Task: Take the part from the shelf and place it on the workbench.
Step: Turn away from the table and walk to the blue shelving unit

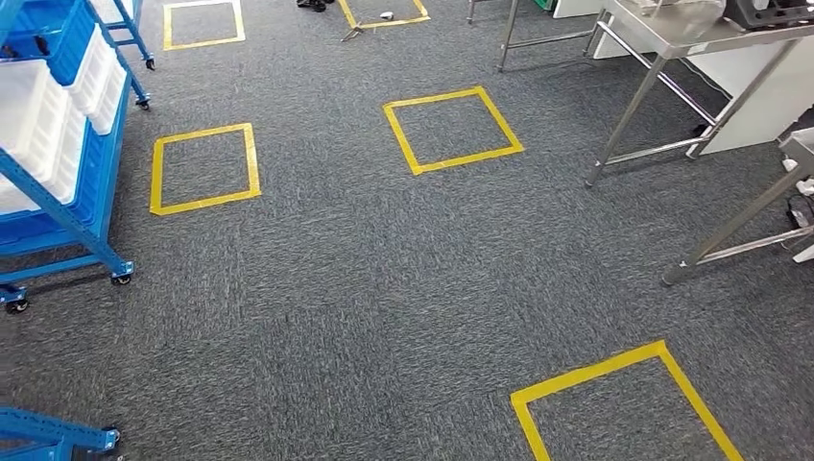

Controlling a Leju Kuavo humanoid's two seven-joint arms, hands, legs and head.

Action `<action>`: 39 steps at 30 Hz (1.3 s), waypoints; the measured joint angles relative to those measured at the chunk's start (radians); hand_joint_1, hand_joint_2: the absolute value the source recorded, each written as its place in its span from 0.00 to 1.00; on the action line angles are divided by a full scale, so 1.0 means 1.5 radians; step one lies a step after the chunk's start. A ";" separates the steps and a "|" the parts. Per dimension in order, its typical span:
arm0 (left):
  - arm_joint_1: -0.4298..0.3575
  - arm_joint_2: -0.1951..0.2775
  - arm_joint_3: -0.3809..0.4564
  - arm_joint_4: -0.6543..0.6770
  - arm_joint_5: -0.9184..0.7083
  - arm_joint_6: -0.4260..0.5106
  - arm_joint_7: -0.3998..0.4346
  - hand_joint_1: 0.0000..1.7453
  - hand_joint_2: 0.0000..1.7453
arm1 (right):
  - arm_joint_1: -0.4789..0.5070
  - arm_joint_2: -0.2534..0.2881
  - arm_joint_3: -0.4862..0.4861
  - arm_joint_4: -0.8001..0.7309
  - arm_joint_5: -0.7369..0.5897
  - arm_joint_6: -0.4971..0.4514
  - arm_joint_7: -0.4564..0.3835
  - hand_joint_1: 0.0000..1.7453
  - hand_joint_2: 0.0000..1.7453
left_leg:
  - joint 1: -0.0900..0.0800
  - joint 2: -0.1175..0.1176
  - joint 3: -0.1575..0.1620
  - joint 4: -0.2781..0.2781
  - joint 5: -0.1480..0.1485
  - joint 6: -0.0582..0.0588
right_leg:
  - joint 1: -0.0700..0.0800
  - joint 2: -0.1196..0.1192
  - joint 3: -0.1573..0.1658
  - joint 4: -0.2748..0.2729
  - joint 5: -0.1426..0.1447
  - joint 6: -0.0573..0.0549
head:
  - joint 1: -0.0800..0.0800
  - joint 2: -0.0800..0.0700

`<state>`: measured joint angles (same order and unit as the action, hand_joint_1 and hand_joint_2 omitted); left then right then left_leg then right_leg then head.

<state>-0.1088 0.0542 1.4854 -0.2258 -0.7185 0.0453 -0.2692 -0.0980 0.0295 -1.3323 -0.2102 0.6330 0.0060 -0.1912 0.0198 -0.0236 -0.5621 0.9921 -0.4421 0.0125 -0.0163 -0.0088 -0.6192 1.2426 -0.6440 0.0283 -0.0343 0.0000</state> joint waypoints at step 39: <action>0.015 -0.075 -0.110 0.001 -0.105 -0.012 0.120 0.00 0.00 | 0.017 -0.013 0.110 -0.001 0.153 0.000 0.080 0.00 0.00 | -0.004 -0.070 0.000 0.003 0.001 -0.016 | -0.002 0.058 0.059 -0.156 0.099 -0.013 | 0.000 0.000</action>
<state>-0.0859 -0.0586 1.3208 -0.2246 -0.8764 0.0272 -0.0899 -0.0718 0.0102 -1.1675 -0.2123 0.8625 0.0057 -0.0713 0.0137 -0.1286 -0.5626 0.9965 -0.4409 -0.0111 -0.0198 0.0789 -0.5311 1.0085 -0.4954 0.0084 -0.0343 0.0000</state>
